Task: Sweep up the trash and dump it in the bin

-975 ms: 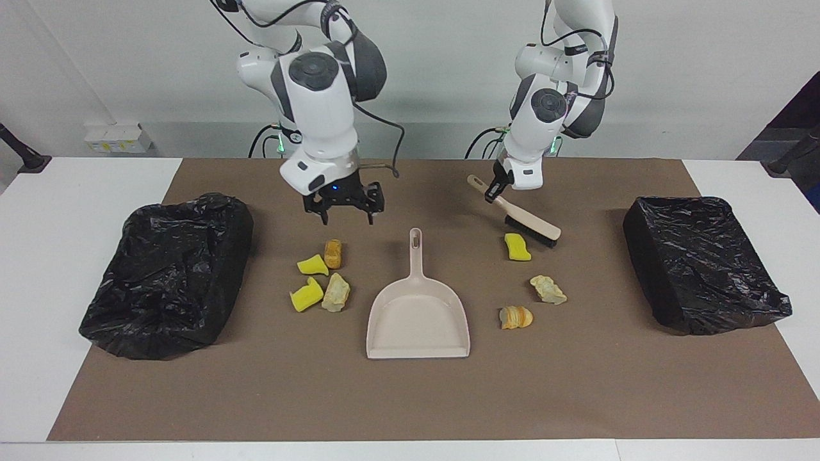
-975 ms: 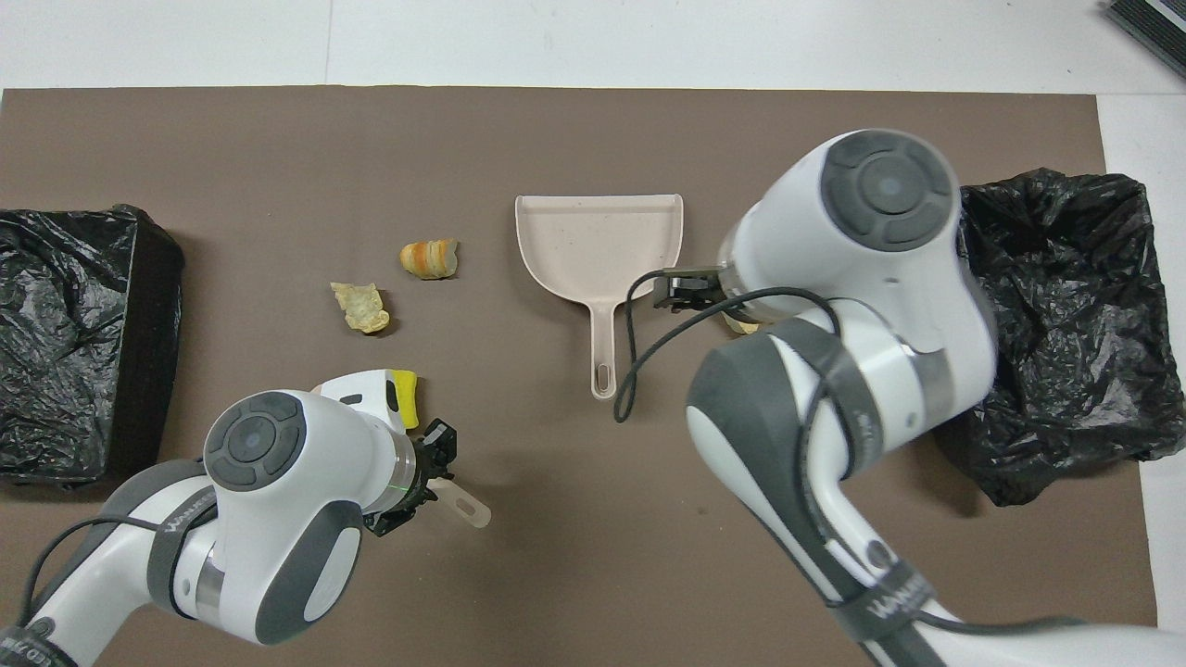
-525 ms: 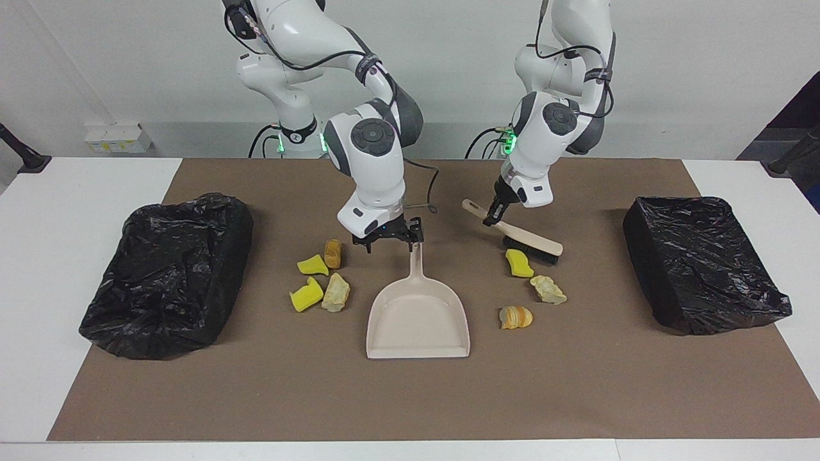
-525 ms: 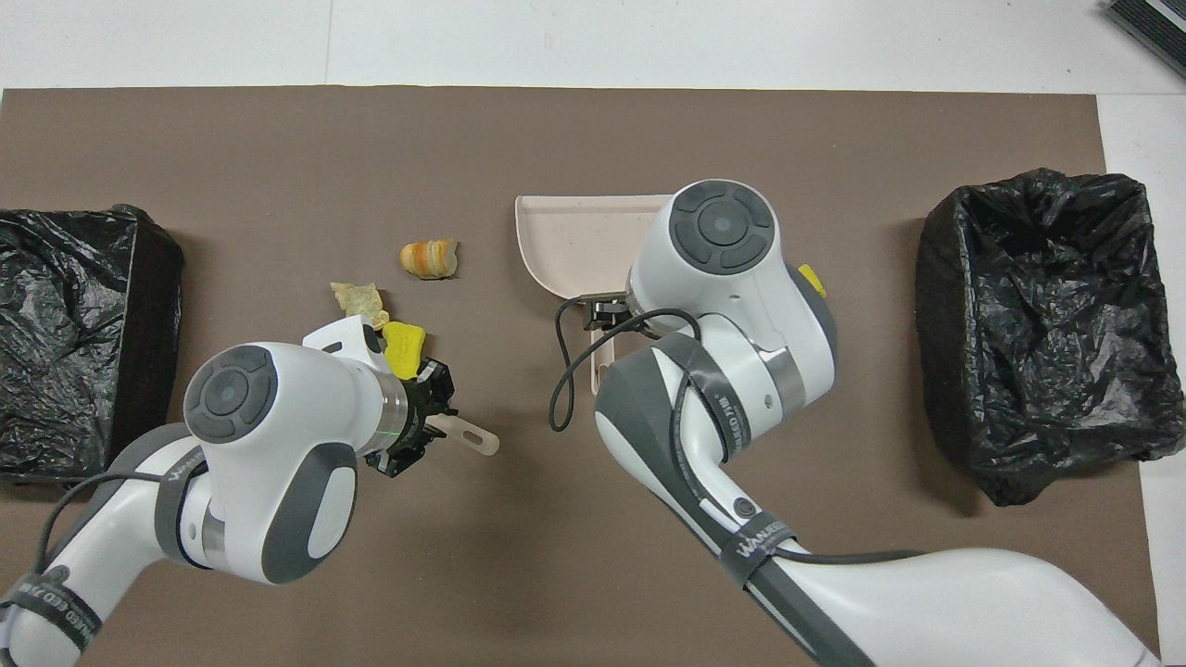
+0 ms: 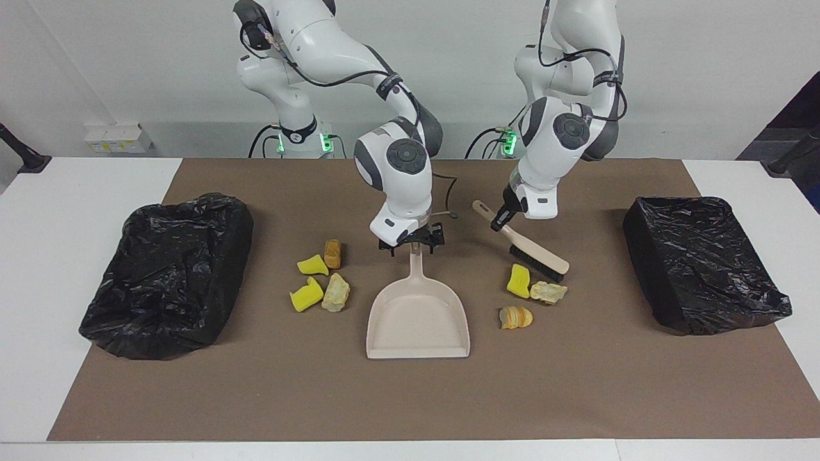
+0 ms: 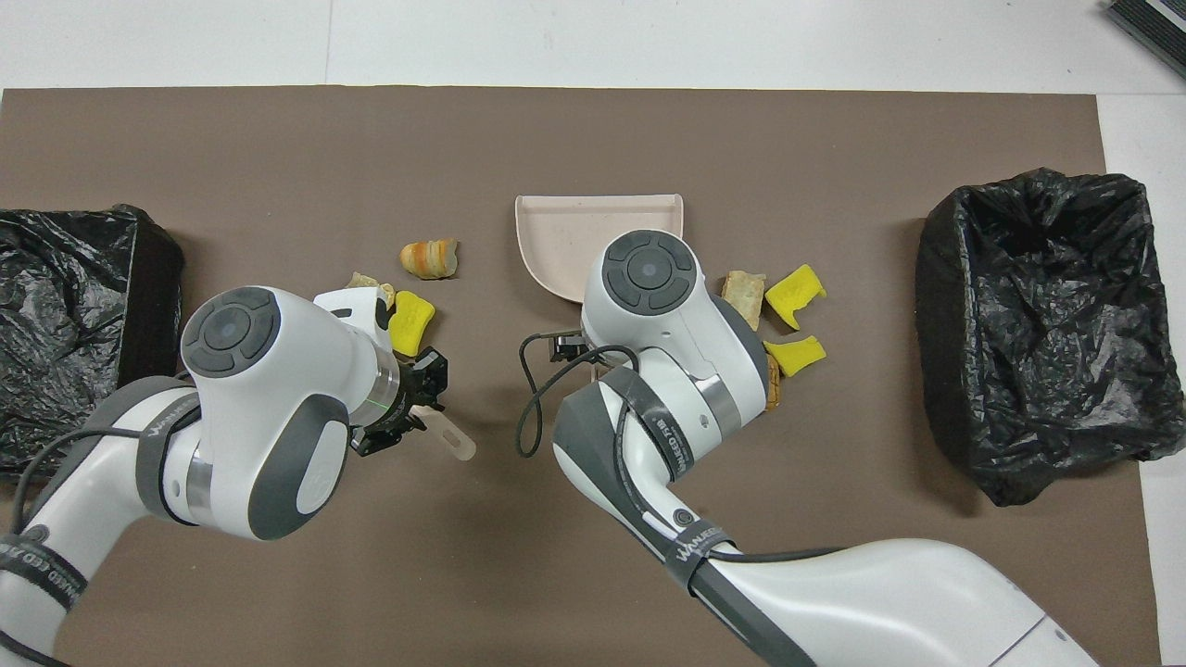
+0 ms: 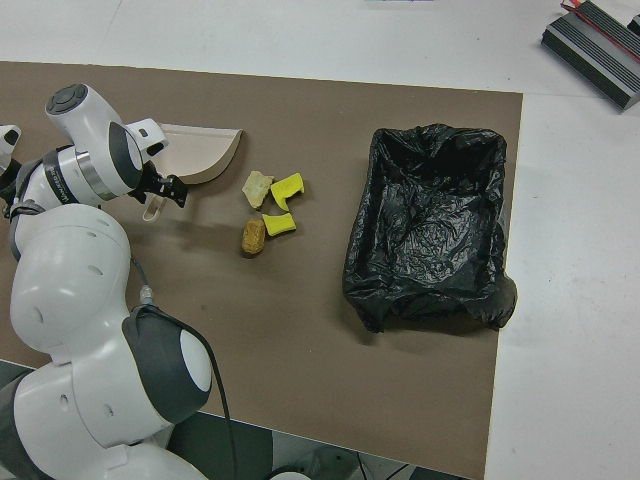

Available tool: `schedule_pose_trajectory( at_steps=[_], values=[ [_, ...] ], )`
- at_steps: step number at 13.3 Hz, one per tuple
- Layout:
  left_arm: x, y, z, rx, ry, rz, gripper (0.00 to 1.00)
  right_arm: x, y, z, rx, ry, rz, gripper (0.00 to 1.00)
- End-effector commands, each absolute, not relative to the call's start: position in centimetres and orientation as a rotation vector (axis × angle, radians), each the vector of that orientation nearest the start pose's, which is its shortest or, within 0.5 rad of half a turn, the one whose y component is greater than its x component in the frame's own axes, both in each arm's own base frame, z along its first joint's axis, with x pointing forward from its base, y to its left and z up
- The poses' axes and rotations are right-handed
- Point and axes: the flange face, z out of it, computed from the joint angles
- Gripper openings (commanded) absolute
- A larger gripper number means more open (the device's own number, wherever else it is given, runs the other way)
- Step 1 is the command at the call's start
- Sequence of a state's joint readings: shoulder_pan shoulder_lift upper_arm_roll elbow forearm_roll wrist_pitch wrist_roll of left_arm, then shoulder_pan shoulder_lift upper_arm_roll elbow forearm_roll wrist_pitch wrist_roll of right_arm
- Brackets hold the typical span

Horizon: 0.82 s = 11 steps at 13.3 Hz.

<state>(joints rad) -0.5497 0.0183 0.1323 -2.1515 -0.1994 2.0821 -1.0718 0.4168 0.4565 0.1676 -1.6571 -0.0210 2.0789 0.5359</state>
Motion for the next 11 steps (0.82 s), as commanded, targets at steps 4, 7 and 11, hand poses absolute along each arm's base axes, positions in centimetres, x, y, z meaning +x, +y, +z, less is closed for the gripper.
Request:
schedule_pose_trajectory(
  at_steps=[4,7,11],
  values=[
    [49.8,-14.6,40.2,-3.094,-0.743,0.291,0.0,56.1,35.5,34.4,-3.123,-0.054,0.093,0.0],
    [48.5,-13.5,39.7,-3.125,-0.587,0.332,0.0,56.4,34.6,36.2,-3.117,-0.176,0.074,0.0],
    [47.0,-12.4,37.6,-3.084,-0.444,0.345,0.0,56.2,30.6,41.3,-3.044,-0.792,0.11,0.0]
  ],
)
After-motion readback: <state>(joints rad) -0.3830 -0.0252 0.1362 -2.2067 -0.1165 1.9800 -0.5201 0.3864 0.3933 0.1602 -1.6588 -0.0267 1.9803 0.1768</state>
